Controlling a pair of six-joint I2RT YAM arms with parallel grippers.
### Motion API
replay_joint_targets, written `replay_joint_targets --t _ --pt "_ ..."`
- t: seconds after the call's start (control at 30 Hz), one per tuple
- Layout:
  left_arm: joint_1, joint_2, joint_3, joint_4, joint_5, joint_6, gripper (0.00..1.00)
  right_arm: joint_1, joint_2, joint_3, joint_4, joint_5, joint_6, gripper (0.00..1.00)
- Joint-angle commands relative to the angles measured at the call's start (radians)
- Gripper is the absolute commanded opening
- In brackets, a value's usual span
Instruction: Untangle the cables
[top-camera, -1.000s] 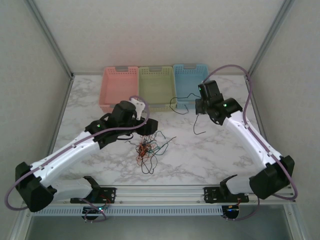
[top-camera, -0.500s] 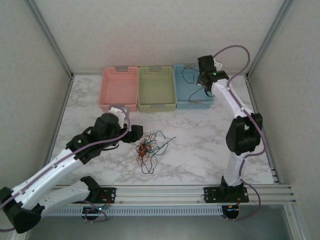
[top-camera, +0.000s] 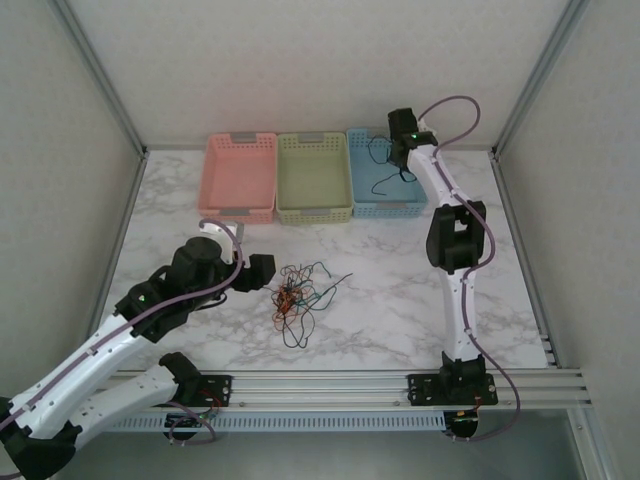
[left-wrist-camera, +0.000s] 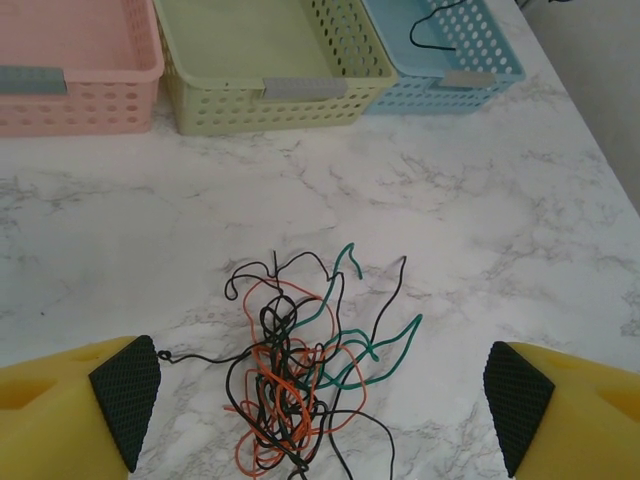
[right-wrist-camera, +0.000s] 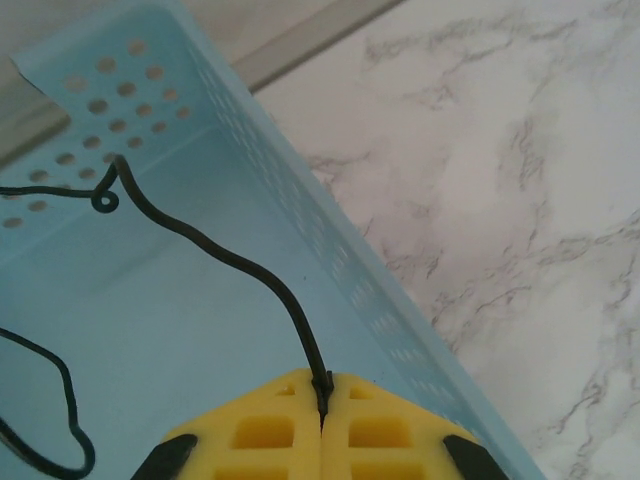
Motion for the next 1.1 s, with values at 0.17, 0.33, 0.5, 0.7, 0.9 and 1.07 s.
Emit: replay_joint_targets --t 0.17,0.33,0.5,0.7,0.9,1.07 --pt "0.019 0.034 -0.032 0.002 -0.027 -0.038 0.86 -0.004 0.015 0.009 0.026 -0.123 -0.014 0.23" --pt "0.022 0.048 -0.041 0.022 -0.012 -0.046 0.88 -0.002 -0.025 -0.001 0.011 -0.180 -0.043 0.42" --pt "0.022 0.041 -0.063 0.040 -0.008 -0.066 0.89 0.009 -0.172 -0.123 0.043 -0.222 -0.078 0.43" --pt "0.023 0.042 -0.121 0.053 0.016 -0.110 0.89 0.047 -0.510 -0.483 0.135 -0.340 -0.095 0.42" --pt "0.025 0.091 -0.199 0.101 0.071 -0.173 0.89 0.139 -0.832 -0.901 0.204 -0.494 -0.087 0.40" --pt "0.027 0.105 -0.285 0.183 0.118 -0.233 0.89 0.268 -0.978 -1.125 0.196 -0.559 -0.044 0.40"
